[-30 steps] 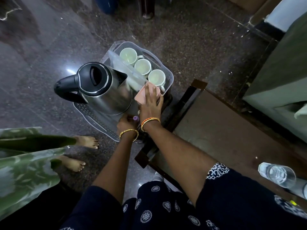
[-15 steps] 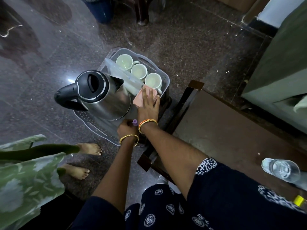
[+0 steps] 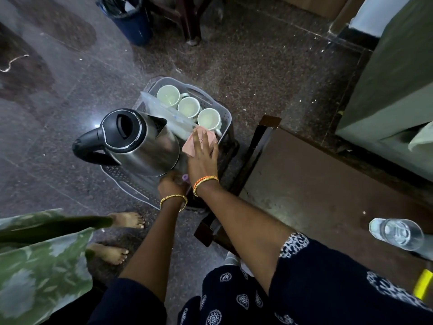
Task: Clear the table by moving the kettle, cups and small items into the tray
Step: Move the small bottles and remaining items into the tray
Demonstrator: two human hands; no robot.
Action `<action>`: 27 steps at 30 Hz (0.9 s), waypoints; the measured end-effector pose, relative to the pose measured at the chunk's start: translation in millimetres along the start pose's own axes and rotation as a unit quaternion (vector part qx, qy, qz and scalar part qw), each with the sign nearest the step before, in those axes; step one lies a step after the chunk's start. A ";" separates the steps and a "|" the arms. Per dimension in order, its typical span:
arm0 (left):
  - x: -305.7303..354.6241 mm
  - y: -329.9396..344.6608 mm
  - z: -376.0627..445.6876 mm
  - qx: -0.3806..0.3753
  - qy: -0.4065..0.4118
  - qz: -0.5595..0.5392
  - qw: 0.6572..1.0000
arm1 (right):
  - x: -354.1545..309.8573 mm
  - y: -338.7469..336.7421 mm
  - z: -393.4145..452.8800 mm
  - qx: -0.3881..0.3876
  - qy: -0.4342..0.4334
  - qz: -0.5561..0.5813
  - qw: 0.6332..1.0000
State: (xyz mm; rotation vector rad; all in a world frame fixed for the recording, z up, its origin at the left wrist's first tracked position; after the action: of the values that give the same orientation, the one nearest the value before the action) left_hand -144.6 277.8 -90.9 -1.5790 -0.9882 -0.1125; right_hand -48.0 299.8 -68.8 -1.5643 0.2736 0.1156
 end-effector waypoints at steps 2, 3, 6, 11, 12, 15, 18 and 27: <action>4.9 -3.8 -6.4 0.029 0.007 0.000 1.000 | 5.6 -7.9 -14.7 0.046 0.006 0.087 0.995; 8.5 -5.6 -12.2 0.050 0.013 -0.002 0.999 | 10.8 -12.6 -24.2 0.081 0.022 0.131 0.988; 19.2 -8.4 -38.5 0.113 0.046 -0.033 0.992 | 31.0 -25.8 -58.0 0.166 0.063 0.190 0.966; 36.2 12.2 -109.7 0.049 0.210 -0.028 0.976 | 80.0 -32.7 -125.4 0.171 0.112 0.175 0.963; 38.2 19.1 -124.0 0.016 0.235 -0.010 0.972 | 90.1 -33.1 -139.3 0.172 0.133 0.168 0.961; 39.1 42.8 -164.1 -0.081 0.331 0.057 0.939 | 124.5 -34.7 -179.5 0.188 0.236 0.146 0.942; 42.3 66.6 -207.6 -0.152 0.415 0.109 0.890 | 170.0 -40.8 -226.9 0.205 0.364 0.130 0.899; 65.4 130.9 -368.7 -0.330 0.508 0.246 0.757 | 294.5 -76.8 -366.1 0.233 0.568 0.150 0.775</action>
State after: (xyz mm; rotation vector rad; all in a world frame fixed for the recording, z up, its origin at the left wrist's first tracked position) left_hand 142.6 7.5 -48.5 -1.9524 0.4036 -0.9266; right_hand 218.6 -94.6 -60.5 -0.8993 1.3990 -0.6469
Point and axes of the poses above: each hand's wrist, its own z-axis towards the middle knuckle, its own y-axis out of the palm, x = y × z, the point moved 1 cm from there along z, towards the middle knuckle, and after that the axes turned 12 degrees about x, right-handed, at the moved point
